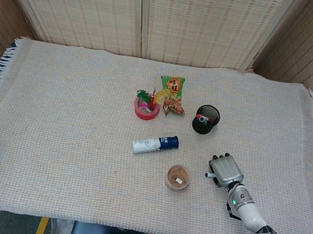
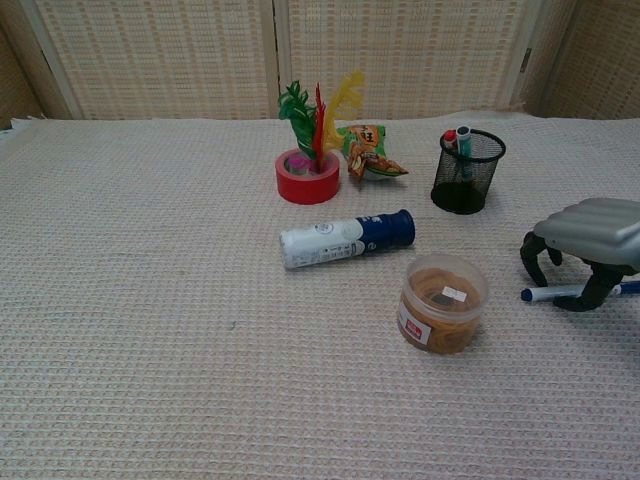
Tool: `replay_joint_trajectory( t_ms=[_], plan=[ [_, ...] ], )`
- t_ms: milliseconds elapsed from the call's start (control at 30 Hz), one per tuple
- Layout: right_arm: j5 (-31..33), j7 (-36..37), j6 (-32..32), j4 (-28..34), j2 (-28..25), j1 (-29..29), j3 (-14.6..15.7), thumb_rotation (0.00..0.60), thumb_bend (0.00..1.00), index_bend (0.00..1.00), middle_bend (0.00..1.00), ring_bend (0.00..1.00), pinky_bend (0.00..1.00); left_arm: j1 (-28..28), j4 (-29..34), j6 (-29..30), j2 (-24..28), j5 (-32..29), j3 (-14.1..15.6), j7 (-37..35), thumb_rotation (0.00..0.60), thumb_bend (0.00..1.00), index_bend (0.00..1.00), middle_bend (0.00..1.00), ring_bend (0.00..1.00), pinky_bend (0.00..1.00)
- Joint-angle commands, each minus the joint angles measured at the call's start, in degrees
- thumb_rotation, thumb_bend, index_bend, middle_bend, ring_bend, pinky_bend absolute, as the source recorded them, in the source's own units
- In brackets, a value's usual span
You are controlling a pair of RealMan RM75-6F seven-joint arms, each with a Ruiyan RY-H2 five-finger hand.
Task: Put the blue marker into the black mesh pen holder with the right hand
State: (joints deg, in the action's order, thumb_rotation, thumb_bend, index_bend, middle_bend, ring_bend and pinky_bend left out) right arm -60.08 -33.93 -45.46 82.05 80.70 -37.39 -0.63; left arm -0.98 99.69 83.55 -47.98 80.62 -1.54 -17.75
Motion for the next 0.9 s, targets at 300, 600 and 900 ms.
replay_joint_trajectory(
  t_ms=[300, 600, 900],
  plan=[
    [-3.1, 3.9, -3.3, 2.1, -1.6, 0.8, -0.2, 0.6, 0.26, 0.55, 0.32, 0.39, 0.33, -0.3, 0.1, 0.5, 0.1, 0.1, 0.0, 0.1, 0.6, 0.41, 0.21, 0.04, 0.0, 0.26],
    [-9.9, 21.7, -8.5, 10.2, -10.1, 3.6, -4.6, 0.6, 0.26, 0.55, 0.32, 0.39, 0.34, -0.5, 0.4, 1.2, 0.3, 0.7, 0.0, 0.3, 0.6, 0.41, 0.21, 0.04, 0.0, 0.26],
    [-17.7, 55.0, -19.5, 5.7, -13.3, 7.0, -13.1, 0.6, 0.26, 0.55, 0.32, 0.4, 0.35, -0.7, 0.8, 1.7, 0.3, 0.8, -0.1, 0.8, 0.6, 0.41, 0.21, 0.04, 0.0, 0.26]
  ],
)
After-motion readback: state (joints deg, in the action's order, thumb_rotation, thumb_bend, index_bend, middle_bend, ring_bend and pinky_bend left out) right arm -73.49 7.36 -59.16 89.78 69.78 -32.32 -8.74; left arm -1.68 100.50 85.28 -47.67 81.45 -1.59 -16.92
